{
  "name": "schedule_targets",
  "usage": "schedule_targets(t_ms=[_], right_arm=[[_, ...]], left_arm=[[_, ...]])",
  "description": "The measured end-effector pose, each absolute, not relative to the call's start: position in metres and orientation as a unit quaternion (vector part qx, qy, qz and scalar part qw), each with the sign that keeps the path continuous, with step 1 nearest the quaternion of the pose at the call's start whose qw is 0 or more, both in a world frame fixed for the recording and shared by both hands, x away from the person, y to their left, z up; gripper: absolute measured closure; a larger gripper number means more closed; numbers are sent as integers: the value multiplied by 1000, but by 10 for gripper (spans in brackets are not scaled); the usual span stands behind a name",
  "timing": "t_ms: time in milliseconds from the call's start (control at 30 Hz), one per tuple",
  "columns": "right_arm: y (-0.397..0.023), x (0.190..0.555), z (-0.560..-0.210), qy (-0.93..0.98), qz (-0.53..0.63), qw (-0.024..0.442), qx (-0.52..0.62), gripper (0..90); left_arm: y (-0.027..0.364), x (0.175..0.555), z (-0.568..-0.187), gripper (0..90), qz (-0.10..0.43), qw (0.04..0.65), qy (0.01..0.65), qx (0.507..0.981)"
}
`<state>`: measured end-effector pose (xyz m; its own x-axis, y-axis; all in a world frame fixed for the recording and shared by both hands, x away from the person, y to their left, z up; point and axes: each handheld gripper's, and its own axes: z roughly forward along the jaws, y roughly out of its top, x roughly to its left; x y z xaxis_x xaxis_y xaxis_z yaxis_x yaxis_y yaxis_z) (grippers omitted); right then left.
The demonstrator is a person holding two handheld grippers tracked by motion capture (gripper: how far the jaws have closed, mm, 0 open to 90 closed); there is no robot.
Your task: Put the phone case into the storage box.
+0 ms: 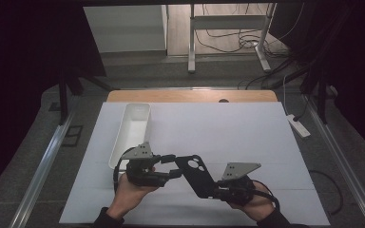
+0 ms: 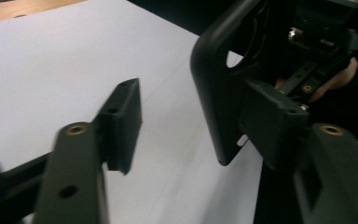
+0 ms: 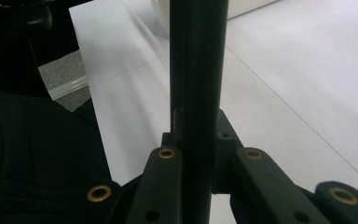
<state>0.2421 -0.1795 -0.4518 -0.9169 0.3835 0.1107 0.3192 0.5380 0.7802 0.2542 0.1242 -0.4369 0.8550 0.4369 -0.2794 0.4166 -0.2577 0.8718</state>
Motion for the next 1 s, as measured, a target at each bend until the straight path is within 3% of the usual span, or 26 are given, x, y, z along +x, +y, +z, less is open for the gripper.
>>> schedule_targets(t_ms=[367,1000], right_arm=[[-178,242,-452,876,437,40,200,845],[-176,242,-453,882,427,49,194,844]], left_arm=[[124,254,-437,668,-5,554,263,790],[127,257,-437,827,-35,569,265,778]])
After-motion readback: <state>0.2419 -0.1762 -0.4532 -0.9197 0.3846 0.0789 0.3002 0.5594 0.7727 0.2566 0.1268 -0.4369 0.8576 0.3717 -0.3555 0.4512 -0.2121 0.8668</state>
